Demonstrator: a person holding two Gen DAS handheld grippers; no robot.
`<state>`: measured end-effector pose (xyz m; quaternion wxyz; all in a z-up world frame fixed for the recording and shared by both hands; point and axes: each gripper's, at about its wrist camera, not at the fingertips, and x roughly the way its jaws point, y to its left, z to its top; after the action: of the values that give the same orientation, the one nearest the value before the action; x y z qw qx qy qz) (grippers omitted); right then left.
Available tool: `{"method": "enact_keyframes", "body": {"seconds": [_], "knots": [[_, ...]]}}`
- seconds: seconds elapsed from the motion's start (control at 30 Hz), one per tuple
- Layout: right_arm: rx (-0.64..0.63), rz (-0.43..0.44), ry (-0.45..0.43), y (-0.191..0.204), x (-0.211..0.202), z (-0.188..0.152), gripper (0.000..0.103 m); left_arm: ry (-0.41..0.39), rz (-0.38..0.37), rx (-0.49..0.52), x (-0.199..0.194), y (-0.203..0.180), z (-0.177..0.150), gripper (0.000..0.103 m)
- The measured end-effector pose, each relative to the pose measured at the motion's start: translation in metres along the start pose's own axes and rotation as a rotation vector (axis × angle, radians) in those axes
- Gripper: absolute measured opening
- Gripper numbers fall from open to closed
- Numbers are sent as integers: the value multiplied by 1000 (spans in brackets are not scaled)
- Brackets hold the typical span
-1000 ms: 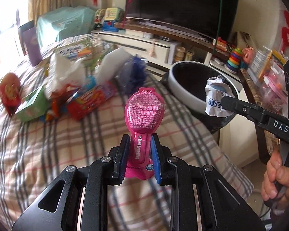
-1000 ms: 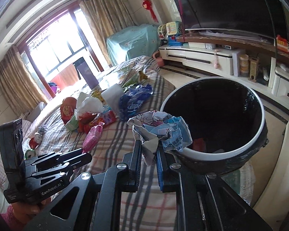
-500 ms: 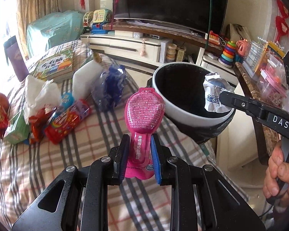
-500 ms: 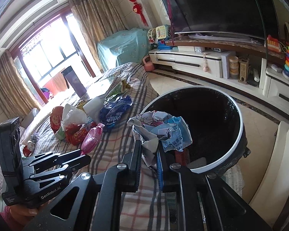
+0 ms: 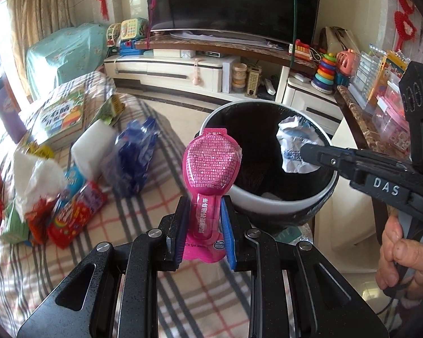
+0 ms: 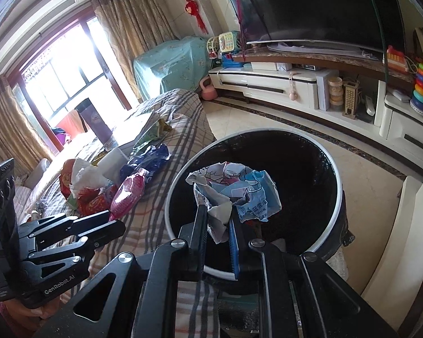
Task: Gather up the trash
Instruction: 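Carry the pink hairbrush and crumpled paper with both tools over the bin, then open both tools to drop the hairbrush and paper into the bin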
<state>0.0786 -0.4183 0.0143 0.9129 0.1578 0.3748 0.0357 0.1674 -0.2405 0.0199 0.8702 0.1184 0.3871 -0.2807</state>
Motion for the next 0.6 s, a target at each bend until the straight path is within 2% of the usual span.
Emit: {"method": "enact_keyframes", "body": {"seconds": [0.37,0.6], "knots": [[12,-21,25,-20,9,11,14,31,-32,31,26,-16,29,21],[22,-16,62,-28,19,14,21,58,-50,45,43,-24,38,22]]}}
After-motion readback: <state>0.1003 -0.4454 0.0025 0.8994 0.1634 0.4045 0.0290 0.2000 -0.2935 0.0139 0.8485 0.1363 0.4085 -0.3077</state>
